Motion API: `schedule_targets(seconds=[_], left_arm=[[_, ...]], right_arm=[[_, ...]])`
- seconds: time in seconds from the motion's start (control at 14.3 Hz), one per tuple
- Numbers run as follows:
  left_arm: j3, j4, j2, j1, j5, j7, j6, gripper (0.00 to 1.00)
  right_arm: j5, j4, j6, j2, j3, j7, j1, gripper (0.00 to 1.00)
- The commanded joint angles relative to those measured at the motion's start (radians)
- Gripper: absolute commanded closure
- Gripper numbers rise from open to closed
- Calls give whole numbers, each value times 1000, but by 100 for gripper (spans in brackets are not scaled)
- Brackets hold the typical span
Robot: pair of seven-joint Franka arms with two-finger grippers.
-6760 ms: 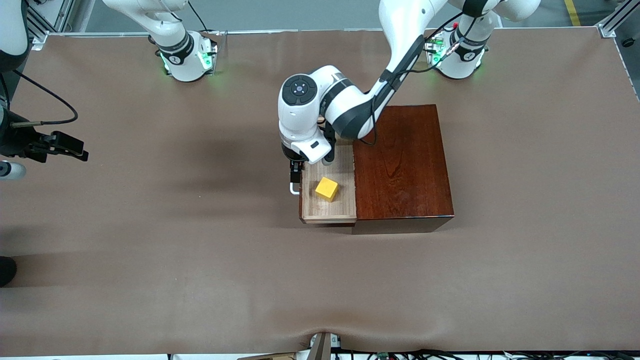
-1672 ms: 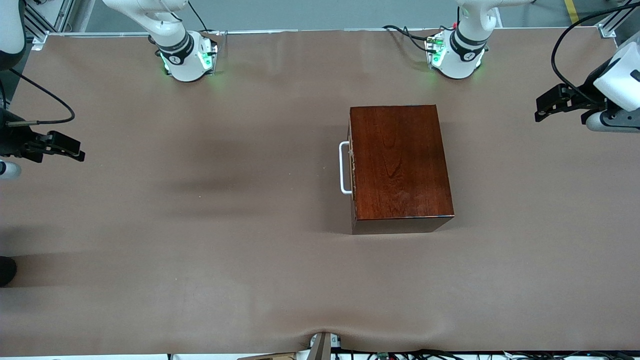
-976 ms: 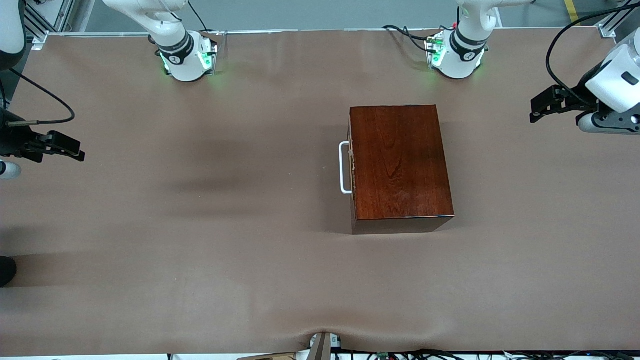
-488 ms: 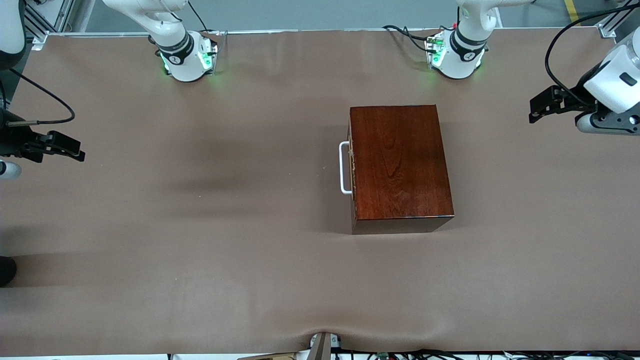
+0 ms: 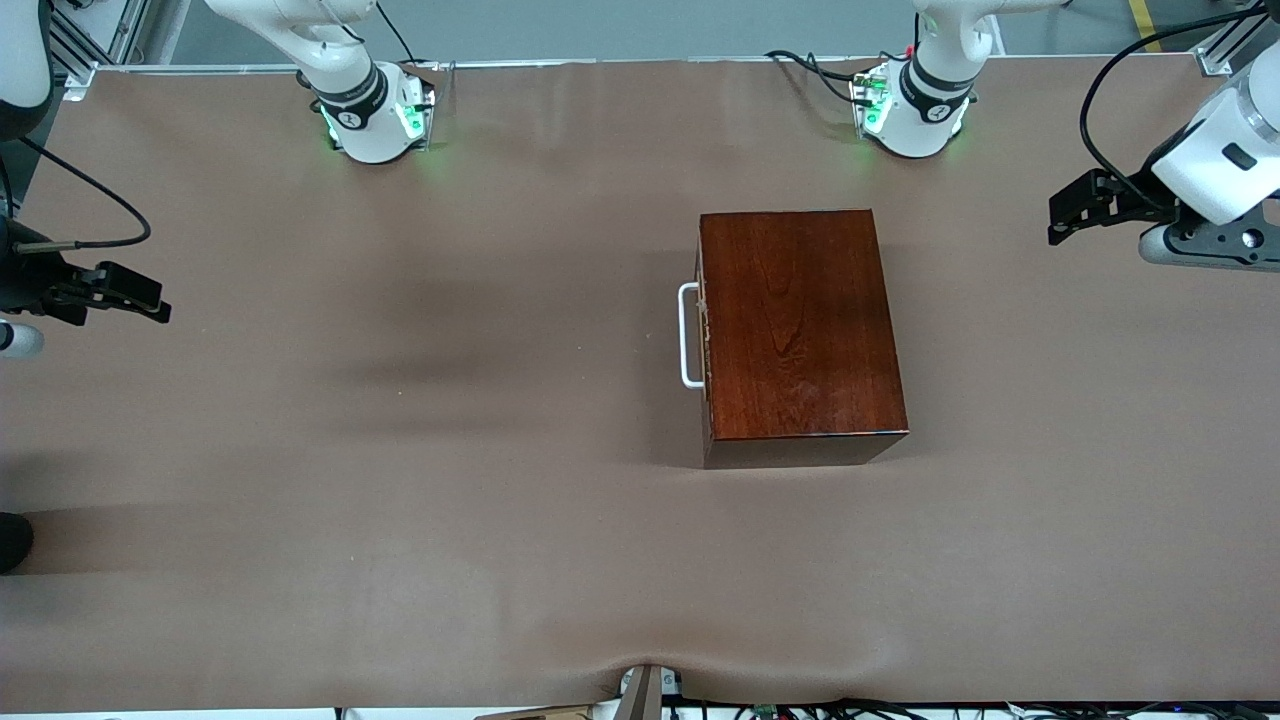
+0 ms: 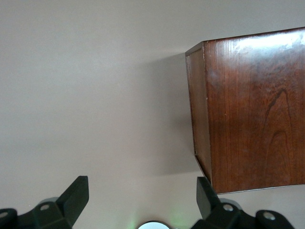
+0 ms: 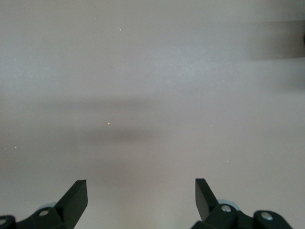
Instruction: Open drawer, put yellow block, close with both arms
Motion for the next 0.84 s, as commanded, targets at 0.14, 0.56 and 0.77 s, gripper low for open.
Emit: schedule_targets(seconds=[0.14, 0.56, 0.77], left_arm=[[4, -11, -8, 16, 2, 19, 2, 0], [4, -8, -8, 15, 2, 20, 5, 0], [4, -9, -8, 16, 2, 20, 6, 0]], right_arm=[[-15, 4, -14, -7, 6, 15, -3, 0], [-14, 15, -20, -7, 6, 15, -2, 0], [-14, 15, -18, -7, 6, 17, -3, 0]])
